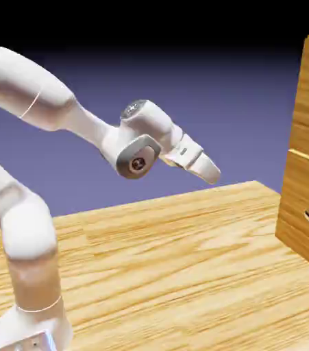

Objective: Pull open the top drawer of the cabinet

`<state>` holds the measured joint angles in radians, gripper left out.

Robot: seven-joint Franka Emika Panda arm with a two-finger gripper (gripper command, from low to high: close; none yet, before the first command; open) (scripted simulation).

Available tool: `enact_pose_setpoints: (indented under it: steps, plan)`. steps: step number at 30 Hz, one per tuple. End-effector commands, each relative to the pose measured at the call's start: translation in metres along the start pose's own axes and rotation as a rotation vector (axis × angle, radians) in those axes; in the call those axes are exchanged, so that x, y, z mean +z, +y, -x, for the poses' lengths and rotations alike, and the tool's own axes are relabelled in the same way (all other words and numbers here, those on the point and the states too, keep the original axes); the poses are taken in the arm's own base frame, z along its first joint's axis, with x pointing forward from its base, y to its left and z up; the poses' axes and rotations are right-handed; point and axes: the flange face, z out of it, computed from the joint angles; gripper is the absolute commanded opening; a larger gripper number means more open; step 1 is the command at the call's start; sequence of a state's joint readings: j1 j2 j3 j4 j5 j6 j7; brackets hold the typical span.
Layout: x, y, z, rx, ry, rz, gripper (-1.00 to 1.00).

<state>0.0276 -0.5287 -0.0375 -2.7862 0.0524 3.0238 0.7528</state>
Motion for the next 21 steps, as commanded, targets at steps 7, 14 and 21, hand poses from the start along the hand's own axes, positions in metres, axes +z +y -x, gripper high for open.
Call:
enact_pose_setpoints:
  steps: [7, 14, 21]
  plan:
    - [0.068, 0.058, -0.051, 0.501, -0.113, 0.124, 0.00]
    - [0.127, 0.133, -0.087, 0.963, -0.124, 0.263, 0.00]
    - [0.162, 0.207, -0.119, 1.365, -0.019, 0.352, 0.00]
